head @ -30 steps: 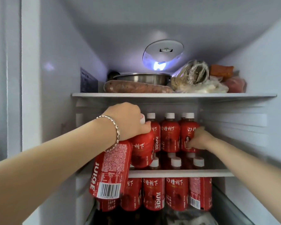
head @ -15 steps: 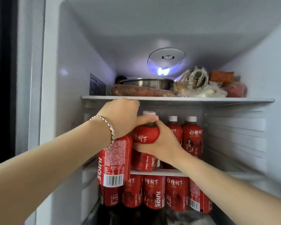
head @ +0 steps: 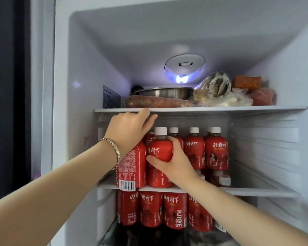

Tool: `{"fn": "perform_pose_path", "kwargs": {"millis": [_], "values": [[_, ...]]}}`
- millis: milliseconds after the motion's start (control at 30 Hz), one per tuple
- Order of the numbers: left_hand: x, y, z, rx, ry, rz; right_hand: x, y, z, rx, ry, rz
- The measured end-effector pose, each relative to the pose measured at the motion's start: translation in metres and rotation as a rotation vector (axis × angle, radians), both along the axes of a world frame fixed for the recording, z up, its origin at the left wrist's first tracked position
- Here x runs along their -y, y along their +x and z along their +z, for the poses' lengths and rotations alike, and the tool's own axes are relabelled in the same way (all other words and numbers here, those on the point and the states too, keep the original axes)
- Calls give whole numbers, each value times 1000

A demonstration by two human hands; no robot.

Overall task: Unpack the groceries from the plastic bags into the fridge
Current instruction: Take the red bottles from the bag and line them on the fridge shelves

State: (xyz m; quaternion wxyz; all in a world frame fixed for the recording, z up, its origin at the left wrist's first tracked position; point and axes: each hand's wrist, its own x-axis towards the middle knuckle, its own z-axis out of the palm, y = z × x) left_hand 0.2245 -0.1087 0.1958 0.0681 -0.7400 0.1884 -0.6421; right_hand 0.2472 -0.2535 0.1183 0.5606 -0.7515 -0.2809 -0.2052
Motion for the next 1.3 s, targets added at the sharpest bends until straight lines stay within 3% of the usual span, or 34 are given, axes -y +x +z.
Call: {"fn": "perform_pose_path", "kwargs": {"millis": [100, 200, 333, 433, 933, 1100, 1200, 1300], "values": [[0, 1, -14, -89, -105, 57, -4, 2, -5, 0, 30, -28], [6, 5, -41, -386, -284, 105, -4, 4, -6, 28, -24, -119], [0, 16, -58, -395, -282, 136, -4, 10, -6, 78, -453, -434], [-8, 29, -60, -433, -268, 315, -13, 17, -5, -26, -577, -449], [-12, 51, -79, -752, -220, 552, -37, 45, -8, -180, -545, -352], [-8, 41, -58, -837, -170, 646, -30, 42, 1, -218, -639, -319], [-4, 21, -52, -863, -163, 596, -18, 28, 5, -122, -736, -399], [8, -19, -47, -783, -77, 484, -5, -7, 9, 9, -707, -445]]}}
